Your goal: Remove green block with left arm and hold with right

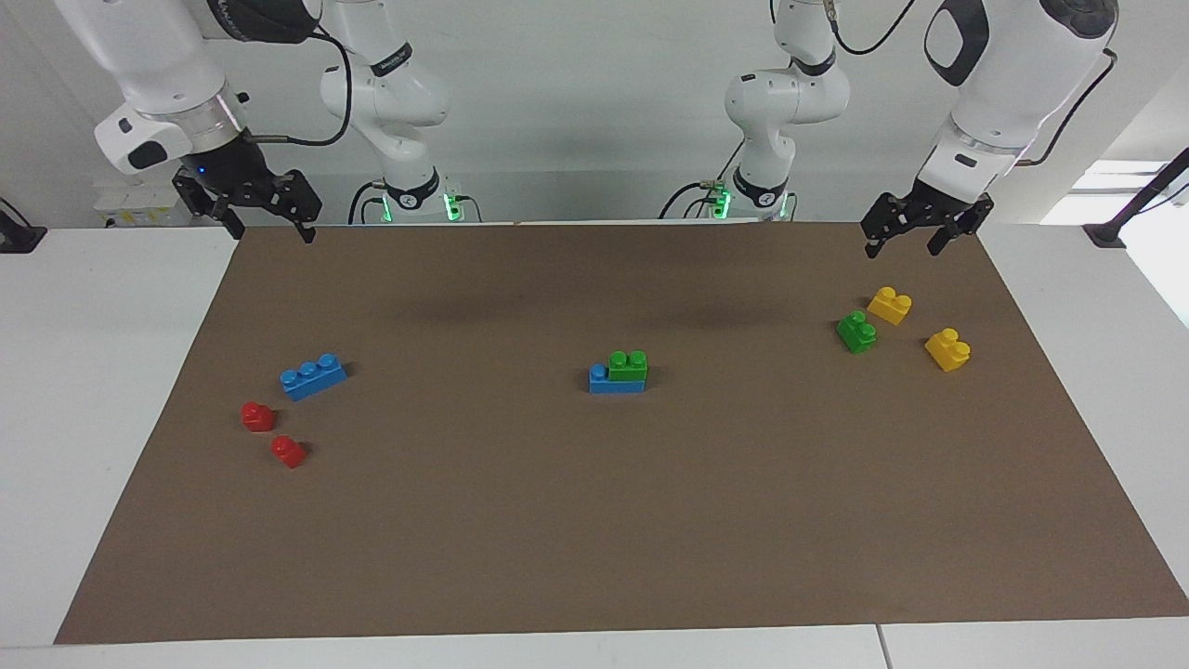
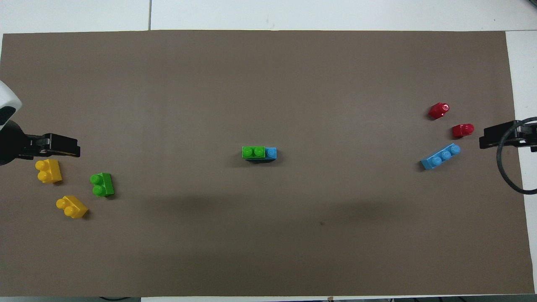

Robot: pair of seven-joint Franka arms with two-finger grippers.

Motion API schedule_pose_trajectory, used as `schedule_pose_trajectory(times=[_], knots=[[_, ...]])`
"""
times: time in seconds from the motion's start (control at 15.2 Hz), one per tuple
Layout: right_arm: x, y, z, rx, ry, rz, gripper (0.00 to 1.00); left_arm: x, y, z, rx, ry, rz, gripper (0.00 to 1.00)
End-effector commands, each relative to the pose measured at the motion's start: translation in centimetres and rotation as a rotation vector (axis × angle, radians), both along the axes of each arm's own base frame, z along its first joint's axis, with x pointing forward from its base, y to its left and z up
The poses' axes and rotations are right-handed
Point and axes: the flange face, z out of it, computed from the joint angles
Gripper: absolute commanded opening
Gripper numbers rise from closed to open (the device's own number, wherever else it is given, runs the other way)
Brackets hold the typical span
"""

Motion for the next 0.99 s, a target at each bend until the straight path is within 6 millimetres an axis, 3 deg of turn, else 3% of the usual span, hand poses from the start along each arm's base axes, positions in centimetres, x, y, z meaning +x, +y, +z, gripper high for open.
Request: schedule_pose_trajectory(times=[0.0, 0.73, 0.92], knots=[[-0.1, -0.3, 0.0, -0.005, 0.009, -0.007, 1.0, -0.6, 0.2, 0.3, 0.013, -0.008, -0.007, 1.0], [-0.5, -1.4, -0.1, 0.001, 0.017, -0.032, 1.0, -0.8, 0.4, 0.1, 0.012, 0.0, 0.007, 1.0], [-0.4, -1.2, 0.0, -0.005, 0.013, -0.151, 1.0, -0.9, 0.5, 0.0, 0.012, 0.006, 0.009, 1.0]])
